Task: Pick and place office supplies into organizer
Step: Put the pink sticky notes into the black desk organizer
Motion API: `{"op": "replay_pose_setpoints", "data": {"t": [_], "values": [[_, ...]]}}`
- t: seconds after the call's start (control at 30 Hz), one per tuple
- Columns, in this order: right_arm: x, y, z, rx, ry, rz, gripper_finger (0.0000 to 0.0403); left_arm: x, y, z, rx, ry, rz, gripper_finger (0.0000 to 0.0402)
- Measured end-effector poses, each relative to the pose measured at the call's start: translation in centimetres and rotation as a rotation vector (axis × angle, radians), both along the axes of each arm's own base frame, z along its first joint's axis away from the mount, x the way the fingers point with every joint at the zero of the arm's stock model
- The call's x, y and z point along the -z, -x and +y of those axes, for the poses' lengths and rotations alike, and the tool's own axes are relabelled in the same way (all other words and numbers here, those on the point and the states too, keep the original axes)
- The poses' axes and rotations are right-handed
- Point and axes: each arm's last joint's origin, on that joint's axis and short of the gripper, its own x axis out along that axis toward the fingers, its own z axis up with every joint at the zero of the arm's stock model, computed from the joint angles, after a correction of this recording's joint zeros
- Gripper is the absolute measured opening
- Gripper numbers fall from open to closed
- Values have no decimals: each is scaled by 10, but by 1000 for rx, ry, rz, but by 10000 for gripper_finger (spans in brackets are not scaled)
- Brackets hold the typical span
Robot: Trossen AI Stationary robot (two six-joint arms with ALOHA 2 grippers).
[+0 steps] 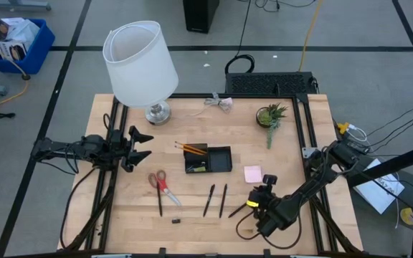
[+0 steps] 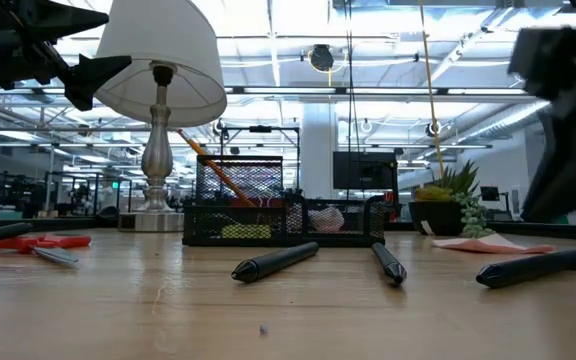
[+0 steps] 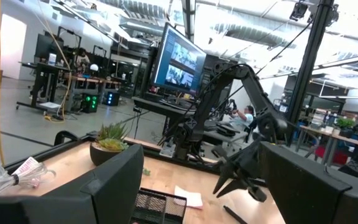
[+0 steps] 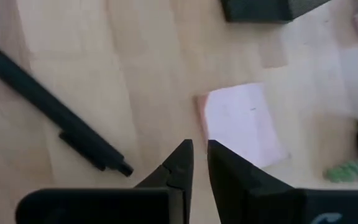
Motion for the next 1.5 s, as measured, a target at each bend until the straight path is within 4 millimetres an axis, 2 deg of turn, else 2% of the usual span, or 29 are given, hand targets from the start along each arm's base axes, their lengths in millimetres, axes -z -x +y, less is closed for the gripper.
{"op": "replay_pose_setpoints", "data": {"t": [0.17,0.43,0.63,0.77,1.2,1.5], "values": [[14,2,-7,-25,21,-47,63,0,0,0,0,0,1,319],[14,-9,-11,-40,38,-90,120,0,0,0,0,0,0,319],[15,-23,-17,-88,24,-80,143,0,0,0,0,0,0,319],[16,-27,-24,-74,5,-41,148,0,0,0,0,0,0,319],[29,-16,-37,-36,-13,18,148,0,0,0,0,0,0,319],[29,-18,-44,-26,-6,67,120,0,0,0,0,0,0,319]]}}
